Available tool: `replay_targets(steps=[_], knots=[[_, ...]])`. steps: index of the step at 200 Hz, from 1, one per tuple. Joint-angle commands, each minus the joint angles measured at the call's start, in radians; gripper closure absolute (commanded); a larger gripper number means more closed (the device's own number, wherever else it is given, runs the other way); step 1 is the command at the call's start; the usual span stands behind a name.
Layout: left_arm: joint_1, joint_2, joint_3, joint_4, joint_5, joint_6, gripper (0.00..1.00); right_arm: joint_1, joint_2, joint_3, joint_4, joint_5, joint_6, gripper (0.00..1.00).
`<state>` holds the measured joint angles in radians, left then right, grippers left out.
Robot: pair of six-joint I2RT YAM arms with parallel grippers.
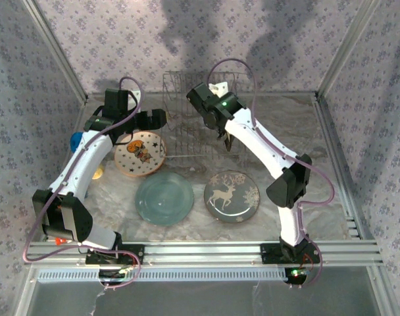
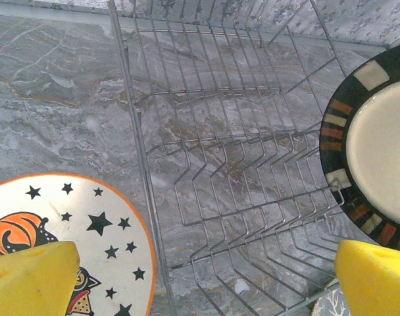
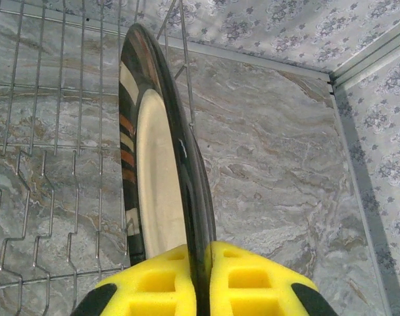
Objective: Load the plates into the dish rack
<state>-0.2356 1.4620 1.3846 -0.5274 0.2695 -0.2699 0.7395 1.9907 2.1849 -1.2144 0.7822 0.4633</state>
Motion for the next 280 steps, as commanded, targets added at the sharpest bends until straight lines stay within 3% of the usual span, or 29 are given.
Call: replay_targets(steps=[1, 62, 280], knots=[[0.008, 0.0, -0.005, 0.004, 0.016, 0.012, 0.01, 0.018, 0.018, 0.051, 0.023, 0.043, 0.047, 1.0], [0.008, -0.001, -0.004, 0.003, 0.019, 0.011, 0.01, 0.031, 0.068, 0.079, -0.021, 0.031, 0.113, 1.0], [0.008, -0.004, -0.004, 0.005, 0.023, 0.007, 0.01, 0.011, -0.034, 0.135, -0.042, 0.121, 0.103, 1.0]])
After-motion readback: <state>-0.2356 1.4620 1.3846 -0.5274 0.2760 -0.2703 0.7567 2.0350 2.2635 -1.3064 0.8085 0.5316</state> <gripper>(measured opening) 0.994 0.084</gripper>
